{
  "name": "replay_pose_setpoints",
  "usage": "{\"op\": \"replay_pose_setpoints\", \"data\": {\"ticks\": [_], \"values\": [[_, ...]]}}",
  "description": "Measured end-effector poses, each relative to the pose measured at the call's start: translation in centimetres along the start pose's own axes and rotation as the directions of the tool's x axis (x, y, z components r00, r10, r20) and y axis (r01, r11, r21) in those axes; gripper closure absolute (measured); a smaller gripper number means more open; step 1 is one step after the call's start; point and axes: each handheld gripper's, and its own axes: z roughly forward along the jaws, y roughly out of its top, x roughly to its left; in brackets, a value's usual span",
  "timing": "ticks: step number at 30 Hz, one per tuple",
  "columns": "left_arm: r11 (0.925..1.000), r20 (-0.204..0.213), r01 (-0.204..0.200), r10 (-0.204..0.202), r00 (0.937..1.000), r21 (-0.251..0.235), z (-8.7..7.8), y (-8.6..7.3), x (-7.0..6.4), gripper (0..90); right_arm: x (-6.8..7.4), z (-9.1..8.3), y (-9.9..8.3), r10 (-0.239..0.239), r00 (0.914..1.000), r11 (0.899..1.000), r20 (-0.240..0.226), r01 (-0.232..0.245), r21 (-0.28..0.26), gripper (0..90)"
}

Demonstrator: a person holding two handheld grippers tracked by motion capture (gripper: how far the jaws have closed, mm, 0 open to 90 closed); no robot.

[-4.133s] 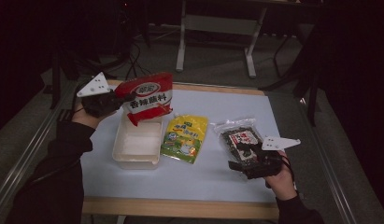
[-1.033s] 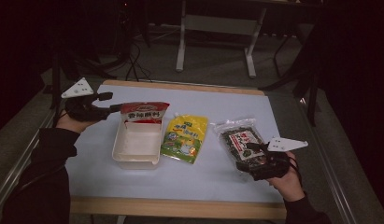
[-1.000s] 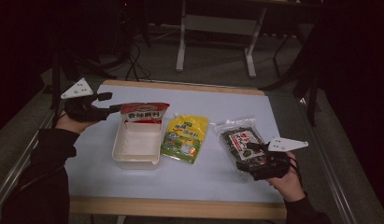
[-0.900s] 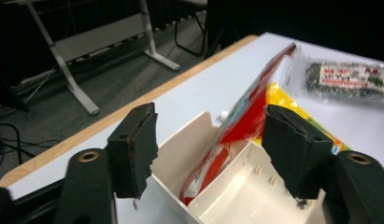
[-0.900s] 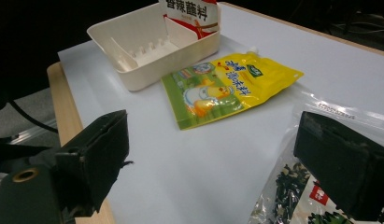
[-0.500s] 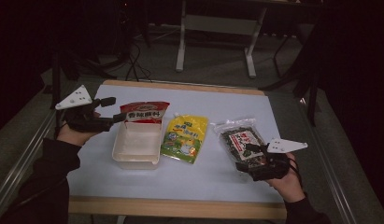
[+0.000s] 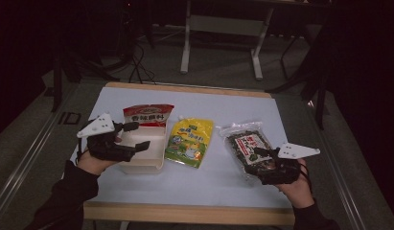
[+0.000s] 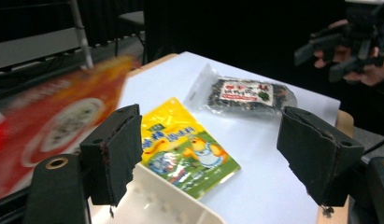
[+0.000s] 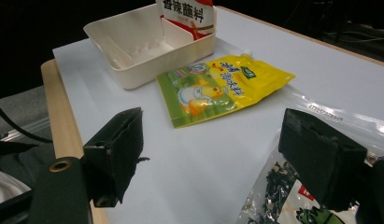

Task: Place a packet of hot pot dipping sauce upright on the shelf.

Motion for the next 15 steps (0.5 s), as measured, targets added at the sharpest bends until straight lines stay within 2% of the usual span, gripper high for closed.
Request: {"op": "replay_pose_setpoints", "data": {"ticks": [8, 9, 13, 15], "values": [[0.9994, 0.074, -0.014, 0.012, 0.9972, 0.030, 2.4, -1.5, -2.6, 24.1, 0.0, -0.3, 0.1, 0.000, 0.9999, 1.000, 0.017, 0.000, -0.010, 21.7], [0.9989, 0.063, -0.022, 0.020, 0.9978, 0.041, 2.8, -1.8, -3.0, 24.1, 0.0, -0.3, 0.1, -0.002, 0.9998, 1.000, 0.021, 0.002, -0.011, 21.7], [0.9973, 0.092, -0.044, 0.039, 0.9950, 0.059, 4.0, -2.7, -4.2, 24.2, -0.1, -0.5, 0.0, -0.008, 0.9994, 1.000, 0.034, 0.008, -0.007, 22.6], [0.9966, 0.086, -0.050, 0.045, 0.9953, 0.065, 4.5, -3.0, -4.8, 24.2, -0.2, -0.6, -0.1, -0.005, 0.9993, 1.000, 0.038, 0.005, -0.003, 22.9]]}}
